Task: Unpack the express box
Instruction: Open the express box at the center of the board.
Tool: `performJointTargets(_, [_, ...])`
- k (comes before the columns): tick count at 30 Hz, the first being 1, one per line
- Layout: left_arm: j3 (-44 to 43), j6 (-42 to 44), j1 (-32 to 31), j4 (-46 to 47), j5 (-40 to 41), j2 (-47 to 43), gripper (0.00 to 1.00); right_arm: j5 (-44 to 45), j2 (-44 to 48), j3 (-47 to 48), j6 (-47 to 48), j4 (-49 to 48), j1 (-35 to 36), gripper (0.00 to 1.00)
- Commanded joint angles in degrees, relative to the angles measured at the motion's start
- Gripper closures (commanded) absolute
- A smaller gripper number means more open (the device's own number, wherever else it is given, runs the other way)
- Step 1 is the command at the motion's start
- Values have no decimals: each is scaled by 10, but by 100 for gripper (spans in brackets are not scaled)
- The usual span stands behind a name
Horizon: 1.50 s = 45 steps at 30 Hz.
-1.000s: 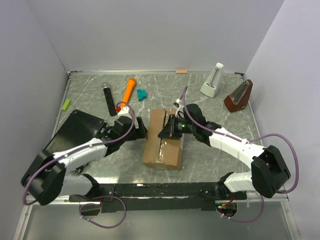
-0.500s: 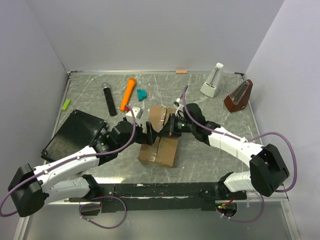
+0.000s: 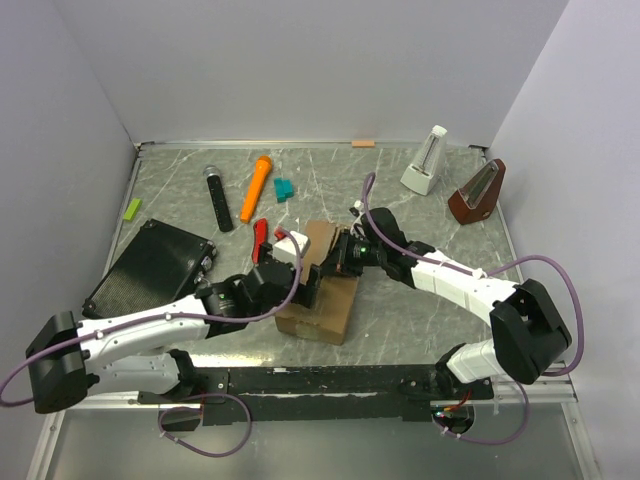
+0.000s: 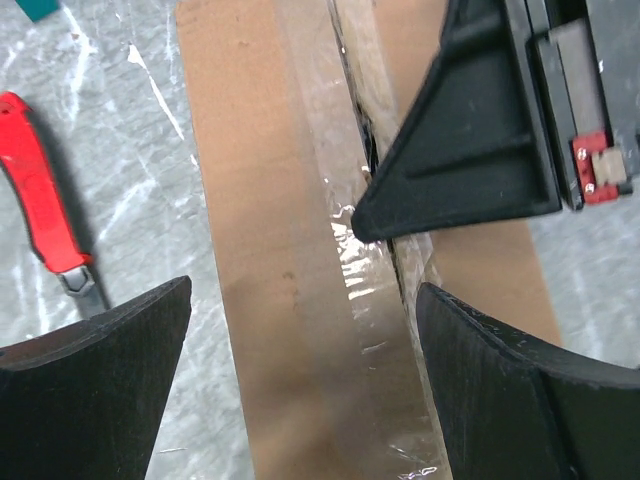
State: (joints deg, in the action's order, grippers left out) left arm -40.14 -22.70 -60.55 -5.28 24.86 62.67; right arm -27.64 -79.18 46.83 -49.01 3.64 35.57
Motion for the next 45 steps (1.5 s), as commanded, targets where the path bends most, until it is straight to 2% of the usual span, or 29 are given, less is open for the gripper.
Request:
performJointTargets(1, [-35,28,-32,-25,73,26,2,14,3,34,-15,-2,-3,91])
performJointTargets(12, [-70,38,-82,-64,166,99,5,14,-7,40,-17,3,-3,90])
performJointTargets(21, [-73,10,-82,-90,221,129,28,17,-5,33,-6,15,-7,90])
performJointTargets(26, [-76,11,-82,-98,216,134,37,19,-5,31,1,21,-9,90])
performJointTargets(30, [-78,17,-82,-97,209,141,46,14,-2,30,5,20,-9,80])
performJointTargets(34, [-81,17,-82,-97,206,154,52,16,8,36,21,39,-10,57])
performJointTargets(37, [-83,16,-82,-98,209,163,53,35,24,38,38,58,-11,52])
performJointTargets(39, [-83,14,-82,-96,213,166,53,55,29,36,50,69,-12,52])
performJointTargets(45, [-94,11,-82,-112,238,176,49,94,3,36,86,92,-15,72])
